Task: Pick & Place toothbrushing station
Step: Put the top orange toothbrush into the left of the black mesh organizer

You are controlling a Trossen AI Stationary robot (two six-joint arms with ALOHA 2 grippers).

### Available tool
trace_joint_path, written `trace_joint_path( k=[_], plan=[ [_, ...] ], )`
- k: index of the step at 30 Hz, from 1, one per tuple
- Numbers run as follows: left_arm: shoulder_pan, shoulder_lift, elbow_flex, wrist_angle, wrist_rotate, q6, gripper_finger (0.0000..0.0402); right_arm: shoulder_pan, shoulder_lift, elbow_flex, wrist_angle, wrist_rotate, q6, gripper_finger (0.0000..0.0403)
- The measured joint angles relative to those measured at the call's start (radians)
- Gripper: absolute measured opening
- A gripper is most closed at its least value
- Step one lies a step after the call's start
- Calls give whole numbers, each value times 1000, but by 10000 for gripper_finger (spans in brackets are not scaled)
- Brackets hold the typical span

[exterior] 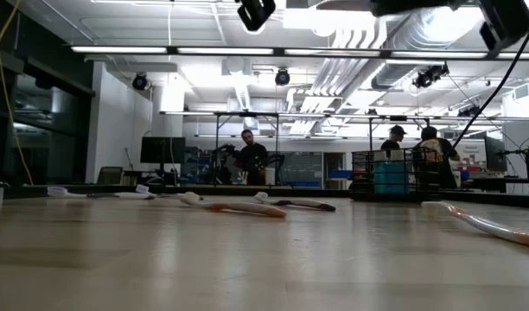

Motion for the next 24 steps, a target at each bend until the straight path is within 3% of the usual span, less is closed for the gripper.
trace_joint_path(
  k=[12,24],
  plan=[
    [99,146,-1,212,299,-182,129,0,0,0,171,-45,-298,4],
    [137,201,-1,441,471,-245,129,-15,25,-1,209,-150,-460,4]
  ],
)
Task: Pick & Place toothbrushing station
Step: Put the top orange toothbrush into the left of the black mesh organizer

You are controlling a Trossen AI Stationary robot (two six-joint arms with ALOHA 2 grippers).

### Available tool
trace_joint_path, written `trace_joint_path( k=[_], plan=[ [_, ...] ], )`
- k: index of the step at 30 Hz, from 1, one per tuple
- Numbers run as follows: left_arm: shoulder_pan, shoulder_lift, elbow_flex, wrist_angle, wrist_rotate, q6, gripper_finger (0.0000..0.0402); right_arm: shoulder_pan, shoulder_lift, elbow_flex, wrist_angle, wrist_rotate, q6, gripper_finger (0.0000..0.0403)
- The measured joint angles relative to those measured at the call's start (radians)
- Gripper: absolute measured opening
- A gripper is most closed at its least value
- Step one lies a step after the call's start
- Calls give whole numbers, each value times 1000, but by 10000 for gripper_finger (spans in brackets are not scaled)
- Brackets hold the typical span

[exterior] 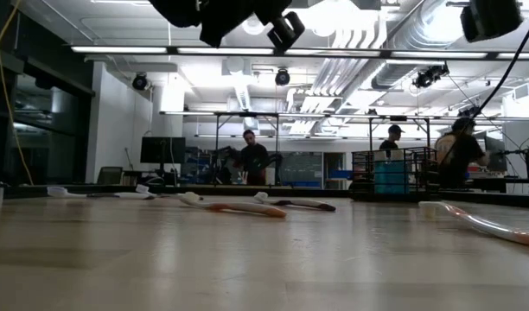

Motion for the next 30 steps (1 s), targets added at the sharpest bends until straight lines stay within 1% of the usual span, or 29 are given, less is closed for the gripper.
trace_joint_path(
  k=[4,8,13,15,18,24,27,30],
  plan=[
    [-9,-2,0,14,-1,-2,129,-27,22,0,27,-4,-44,4],
    [-31,-2,0,14,0,-2,129,-57,28,0,45,-32,-59,4],
    [-54,5,0,14,-1,-2,129,-73,27,0,154,-56,-155,4],
    [-59,12,0,31,1,-2,129,-78,27,0,180,-83,-182,4],
    [-62,20,0,35,-12,-2,129,-88,27,0,201,-121,-197,4],
    [-55,44,0,39,-39,-2,129,-97,27,0,211,-127,-209,4],
    [-53,62,1,51,-89,0,129,-96,27,0,219,-127,-208,4],
    [-41,86,0,51,-92,2,129,-96,27,0,222,-127,-206,4]
  ],
)
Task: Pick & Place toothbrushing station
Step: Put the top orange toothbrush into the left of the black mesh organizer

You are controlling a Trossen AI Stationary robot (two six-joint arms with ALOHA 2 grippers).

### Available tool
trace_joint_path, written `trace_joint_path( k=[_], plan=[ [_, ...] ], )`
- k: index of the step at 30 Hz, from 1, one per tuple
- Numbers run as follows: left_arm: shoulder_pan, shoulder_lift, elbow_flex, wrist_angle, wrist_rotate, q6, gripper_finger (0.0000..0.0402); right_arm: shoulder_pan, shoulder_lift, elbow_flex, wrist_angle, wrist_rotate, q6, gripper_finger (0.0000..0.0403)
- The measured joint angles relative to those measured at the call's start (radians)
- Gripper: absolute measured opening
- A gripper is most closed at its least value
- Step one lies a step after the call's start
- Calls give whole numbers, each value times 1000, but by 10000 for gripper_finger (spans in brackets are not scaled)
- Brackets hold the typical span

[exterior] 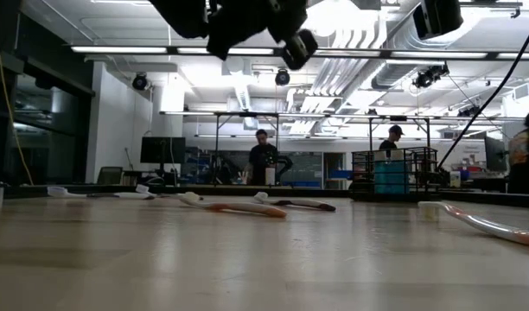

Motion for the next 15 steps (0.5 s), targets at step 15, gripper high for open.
trace_joint_path(
  k=[15],
  plan=[
    [40,2,0,67,49,-23,129,0,0,0,1,-14,-3,4]
  ],
)
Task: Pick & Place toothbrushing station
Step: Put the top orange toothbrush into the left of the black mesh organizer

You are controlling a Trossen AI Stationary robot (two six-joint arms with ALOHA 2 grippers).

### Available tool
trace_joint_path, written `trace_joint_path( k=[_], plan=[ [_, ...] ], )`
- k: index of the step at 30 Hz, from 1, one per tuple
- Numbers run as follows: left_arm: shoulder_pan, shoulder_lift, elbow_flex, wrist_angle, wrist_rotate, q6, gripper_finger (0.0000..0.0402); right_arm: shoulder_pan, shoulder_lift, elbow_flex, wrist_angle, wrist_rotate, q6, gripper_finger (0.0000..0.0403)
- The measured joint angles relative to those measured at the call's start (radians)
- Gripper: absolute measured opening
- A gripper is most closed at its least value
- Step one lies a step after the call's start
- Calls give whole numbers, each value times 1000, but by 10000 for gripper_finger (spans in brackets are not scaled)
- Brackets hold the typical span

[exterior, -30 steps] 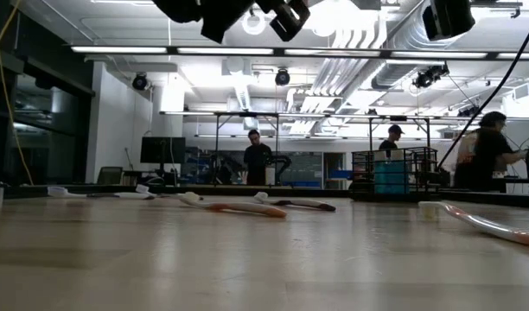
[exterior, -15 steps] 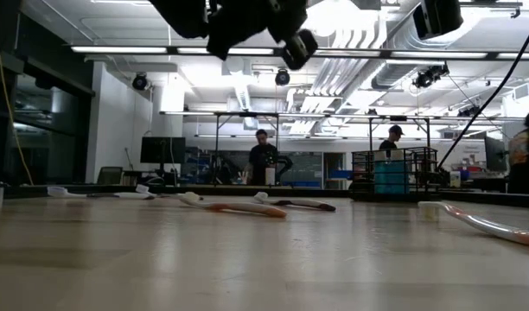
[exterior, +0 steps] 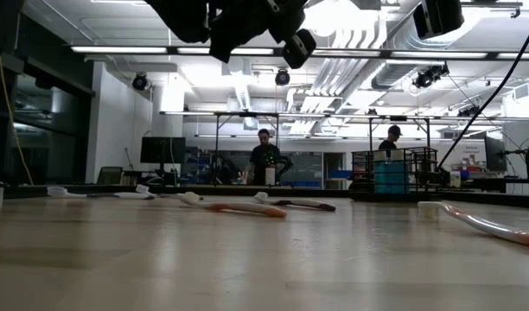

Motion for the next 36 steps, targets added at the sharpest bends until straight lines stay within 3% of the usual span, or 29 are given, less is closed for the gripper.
trace_joint_path(
  k=[21,36],
  plan=[
    [0,2,0,0,-35,51,129,-1,0,0,45,-44,-30,4],
    [-9,82,0,207,11,-63,129,-27,-1,0,53,-95,-25,4]
  ],
)
